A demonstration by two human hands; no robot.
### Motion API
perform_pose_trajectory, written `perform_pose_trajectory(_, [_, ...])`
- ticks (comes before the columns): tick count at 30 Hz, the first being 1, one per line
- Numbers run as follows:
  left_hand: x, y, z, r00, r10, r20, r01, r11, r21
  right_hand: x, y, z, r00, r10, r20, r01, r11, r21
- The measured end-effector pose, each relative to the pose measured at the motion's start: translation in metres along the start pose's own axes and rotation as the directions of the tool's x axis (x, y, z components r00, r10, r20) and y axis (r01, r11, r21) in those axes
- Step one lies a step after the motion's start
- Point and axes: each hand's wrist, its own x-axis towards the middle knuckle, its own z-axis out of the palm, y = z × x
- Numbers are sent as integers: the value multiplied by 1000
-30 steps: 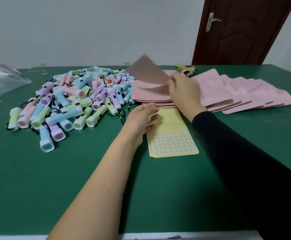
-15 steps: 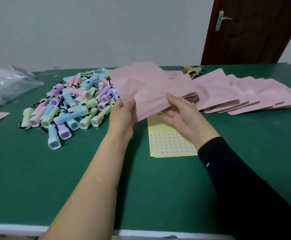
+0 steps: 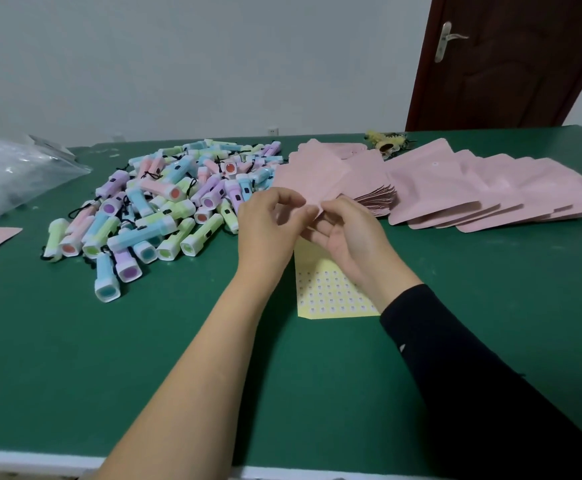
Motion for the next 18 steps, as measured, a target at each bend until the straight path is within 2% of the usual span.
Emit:
perform_pose_trajectory(4, [-1,0,-4,995,-90,49,96,986,-134,-5,0,4,997,-24,67,25,1000,-14])
perform_pose_trajectory(9, [-1,3,-6,992,-83,91,94,988,-124,-9,-3,7,994,-41,103,45,998,-35])
perform_pose_trajectory(18, [1,0,-8,986,-87,144,119,966,-229,-6,-5,3,993,-73,95,83,991,-106])
